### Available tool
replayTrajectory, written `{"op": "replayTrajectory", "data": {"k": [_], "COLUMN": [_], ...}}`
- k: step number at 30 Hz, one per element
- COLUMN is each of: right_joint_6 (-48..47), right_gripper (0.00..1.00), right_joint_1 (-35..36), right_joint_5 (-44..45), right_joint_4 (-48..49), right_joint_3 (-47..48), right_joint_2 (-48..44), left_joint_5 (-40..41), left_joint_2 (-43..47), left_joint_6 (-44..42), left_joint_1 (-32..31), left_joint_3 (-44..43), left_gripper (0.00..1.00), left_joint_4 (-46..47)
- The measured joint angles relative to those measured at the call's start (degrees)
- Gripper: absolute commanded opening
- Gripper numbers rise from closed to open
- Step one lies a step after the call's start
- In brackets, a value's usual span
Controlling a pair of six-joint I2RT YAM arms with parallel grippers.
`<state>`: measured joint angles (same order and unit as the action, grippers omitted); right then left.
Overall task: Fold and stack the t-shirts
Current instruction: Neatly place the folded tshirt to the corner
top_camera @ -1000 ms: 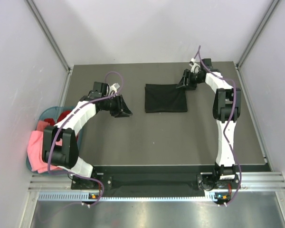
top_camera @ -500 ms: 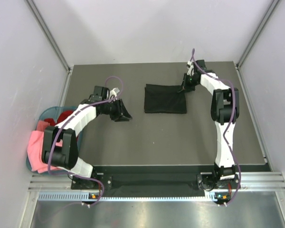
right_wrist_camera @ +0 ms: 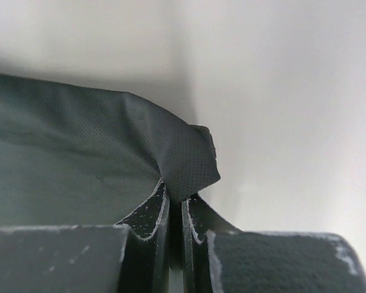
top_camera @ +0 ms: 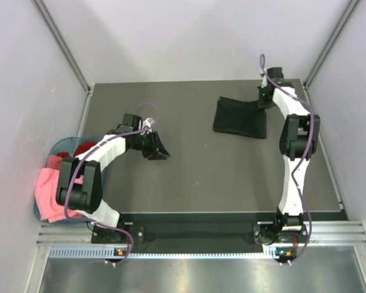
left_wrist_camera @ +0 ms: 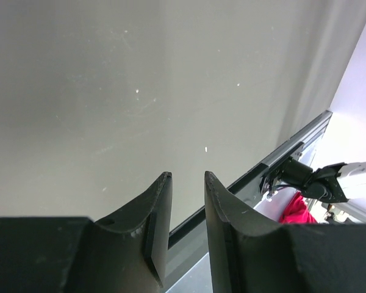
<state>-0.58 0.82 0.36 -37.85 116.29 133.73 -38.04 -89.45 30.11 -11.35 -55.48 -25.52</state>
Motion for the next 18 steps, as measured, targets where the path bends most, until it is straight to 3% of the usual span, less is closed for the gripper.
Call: {"op": "replayTrajectory", "data": {"k": [8, 18], "right_joint_6": [-3.06, -4.90], "right_gripper": [0.00, 0.00], "right_joint_1": [-8.04, -10.56], "right_joint_5": [4.79, 7.15], "right_joint_4": [8.66, 19.41], "right_joint_3": [10.32, 14.93], "right_joint_2": [1.97, 8.35], "left_joint_5": [0.13, 0.57], "left_joint_2": [-3.61, -8.13], "left_joint_6": [1.53, 3.41], "left_joint_1": [-0.09, -1.81], "left_joint_3": [0.00, -2.51], "left_gripper": [0.32, 0.32], "left_joint_4": [2.71, 3.17]}}
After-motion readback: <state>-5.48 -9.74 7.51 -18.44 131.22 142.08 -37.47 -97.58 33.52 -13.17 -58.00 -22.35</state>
